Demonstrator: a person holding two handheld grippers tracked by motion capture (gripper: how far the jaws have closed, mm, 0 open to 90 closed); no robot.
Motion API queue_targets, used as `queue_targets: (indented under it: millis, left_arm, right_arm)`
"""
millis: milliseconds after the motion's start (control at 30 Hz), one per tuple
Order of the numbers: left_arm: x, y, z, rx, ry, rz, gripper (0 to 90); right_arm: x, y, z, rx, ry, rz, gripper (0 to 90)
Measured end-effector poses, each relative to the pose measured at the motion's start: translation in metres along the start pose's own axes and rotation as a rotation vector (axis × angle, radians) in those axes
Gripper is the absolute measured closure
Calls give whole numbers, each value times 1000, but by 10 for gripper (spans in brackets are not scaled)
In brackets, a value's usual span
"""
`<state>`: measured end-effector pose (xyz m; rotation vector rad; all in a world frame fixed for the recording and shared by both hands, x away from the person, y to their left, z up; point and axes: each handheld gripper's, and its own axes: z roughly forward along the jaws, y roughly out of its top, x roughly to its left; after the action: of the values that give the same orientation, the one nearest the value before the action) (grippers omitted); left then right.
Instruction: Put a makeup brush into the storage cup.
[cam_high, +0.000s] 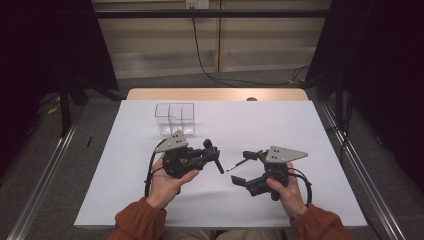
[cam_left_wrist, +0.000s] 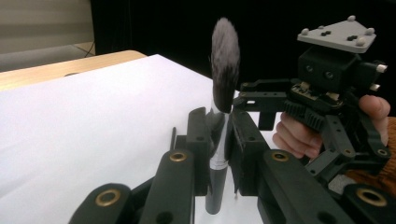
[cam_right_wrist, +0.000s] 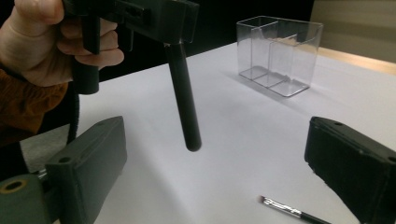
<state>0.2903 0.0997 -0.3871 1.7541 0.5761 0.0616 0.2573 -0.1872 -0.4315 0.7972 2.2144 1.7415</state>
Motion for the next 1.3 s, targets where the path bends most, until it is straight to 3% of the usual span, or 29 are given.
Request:
queue_targets:
  millis: [333, 433, 767, 1300]
  left_arm:
    - [8, 0, -15, 3, 30, -2, 799]
    - [11, 0, -19, 9, 38, -3, 799]
    - [20, -1, -29, 12, 69, -12, 800]
    - [33, -1, -42, 19, 111, -13, 800]
  right_arm:
    - [1, -1, -10, -27, -68, -21, 32]
    - [-1, -1, -17, -53, -86, -7, 32]
    - [-2, -10, -40, -63, -152, -32, 23]
    - [-5, -22, -68, -84, -244, 5, 10]
